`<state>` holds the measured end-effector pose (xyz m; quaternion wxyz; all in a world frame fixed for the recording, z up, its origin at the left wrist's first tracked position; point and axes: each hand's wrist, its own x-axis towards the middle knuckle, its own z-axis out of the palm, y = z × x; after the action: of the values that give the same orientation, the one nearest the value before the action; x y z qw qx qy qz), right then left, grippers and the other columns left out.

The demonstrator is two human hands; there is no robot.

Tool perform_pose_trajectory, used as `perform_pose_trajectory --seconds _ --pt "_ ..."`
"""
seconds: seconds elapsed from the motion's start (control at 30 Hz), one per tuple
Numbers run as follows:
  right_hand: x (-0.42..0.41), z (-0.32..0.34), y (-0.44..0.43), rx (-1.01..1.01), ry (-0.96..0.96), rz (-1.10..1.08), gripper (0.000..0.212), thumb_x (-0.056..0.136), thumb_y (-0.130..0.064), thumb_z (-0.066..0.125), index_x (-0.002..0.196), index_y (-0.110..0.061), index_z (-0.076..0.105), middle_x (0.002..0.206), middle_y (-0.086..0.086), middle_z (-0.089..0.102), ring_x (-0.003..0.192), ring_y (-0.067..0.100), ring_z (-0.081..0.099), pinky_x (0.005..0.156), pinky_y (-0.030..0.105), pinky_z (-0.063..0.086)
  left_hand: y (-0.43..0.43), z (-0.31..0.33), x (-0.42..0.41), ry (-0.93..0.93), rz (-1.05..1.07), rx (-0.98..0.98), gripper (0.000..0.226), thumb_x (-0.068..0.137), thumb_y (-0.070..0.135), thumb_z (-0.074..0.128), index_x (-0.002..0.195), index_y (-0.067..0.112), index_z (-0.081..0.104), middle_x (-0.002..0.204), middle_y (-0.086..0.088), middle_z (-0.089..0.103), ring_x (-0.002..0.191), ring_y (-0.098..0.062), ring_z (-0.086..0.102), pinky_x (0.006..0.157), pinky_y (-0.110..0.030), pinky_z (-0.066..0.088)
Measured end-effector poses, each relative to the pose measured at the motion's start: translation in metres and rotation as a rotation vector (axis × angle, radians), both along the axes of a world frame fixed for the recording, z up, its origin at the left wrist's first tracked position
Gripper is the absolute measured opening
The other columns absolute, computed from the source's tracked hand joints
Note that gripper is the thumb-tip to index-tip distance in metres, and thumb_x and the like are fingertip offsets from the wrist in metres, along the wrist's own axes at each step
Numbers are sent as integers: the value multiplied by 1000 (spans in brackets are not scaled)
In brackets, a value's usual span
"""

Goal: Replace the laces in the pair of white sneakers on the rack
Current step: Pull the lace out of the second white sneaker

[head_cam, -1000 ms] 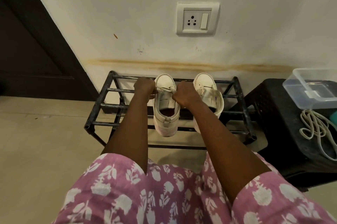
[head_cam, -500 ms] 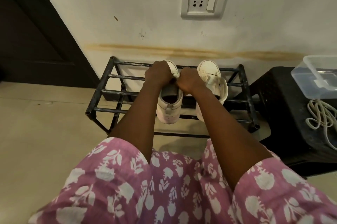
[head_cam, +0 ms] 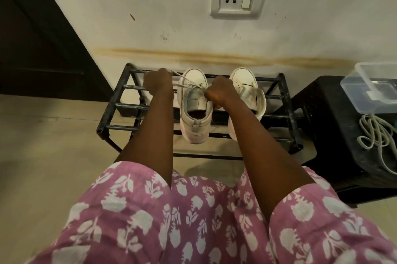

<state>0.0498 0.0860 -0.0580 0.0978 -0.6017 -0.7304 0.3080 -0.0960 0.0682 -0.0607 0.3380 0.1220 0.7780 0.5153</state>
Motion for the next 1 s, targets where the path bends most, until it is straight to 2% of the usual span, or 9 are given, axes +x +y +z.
perform_pose_trajectory --seconds 0.13,0.23,0.3,0.37,0.47,0.63,0.77,0.9,1.0 --pt "1 1 0 -1 -5 5 31 81 -4 57 55 -10 40 58 2 42 52 11 39 42 21 27 4 0 -11 142 84 -38 35 91 10 51 124 -2 51 125 -13 59 114 -25 59 88 -28 49" --pt "2 1 1 -20 15 4 30 80 -4 58 56 -10 42 57 3 44 50 12 41 36 19 31 6 0 -4 451 -248 -149 29 89 7 51 117 3 55 129 -15 56 118 -26 54 89 -26 43" --pt "2 1 2 -29 27 12 29 81 -4 57 57 -10 43 57 3 45 50 13 44 35 16 34 8 2 3 609 -484 -89 38 85 4 50 122 1 58 131 -14 57 123 -26 50 97 -26 38" --pt "1 2 1 -43 43 14 28 82 -5 56 58 -10 44 58 4 47 53 17 48 42 21 38 8 4 14 693 -721 -51 38 80 3 55 116 3 66 122 -13 64 119 -24 55 99 -26 40" --pt "2 1 2 -50 60 17 29 84 -10 57 59 -13 43 59 2 47 54 16 47 47 22 37 11 1 29 784 -942 -175 30 77 9 66 106 2 71 112 -15 68 109 -26 60 93 -32 46" --pt "2 3 1 -50 51 21 31 85 -11 57 59 -14 41 58 1 47 50 12 45 37 19 35 12 -3 28 787 -861 -186 33 78 19 70 105 0 69 107 -18 67 106 -28 61 89 -33 47" --pt "3 5 0 -86 83 -5 27 84 -5 54 61 -11 44 59 6 51 46 17 52 26 13 31 8 1 22 804 -770 -189 23 82 21 66 74 -1 67 80 -14 65 100 -30 61 76 -30 41" --pt "3 6 -1 -118 108 -11 26 83 -2 54 60 -9 45 60 8 52 45 18 54 27 13 33 6 1 7 669 -518 -123 21 86 17 61 95 0 70 78 -11 64 101 -31 61 61 -21 34" --pt "3 6 -2 -121 130 -20 25 81 1 55 61 -8 46 61 8 52 47 19 54 27 14 35 2 -1 -1 529 -272 -134 28 88 8 52 113 -2 61 110 -21 63 88 -22 62 53 -17 32"
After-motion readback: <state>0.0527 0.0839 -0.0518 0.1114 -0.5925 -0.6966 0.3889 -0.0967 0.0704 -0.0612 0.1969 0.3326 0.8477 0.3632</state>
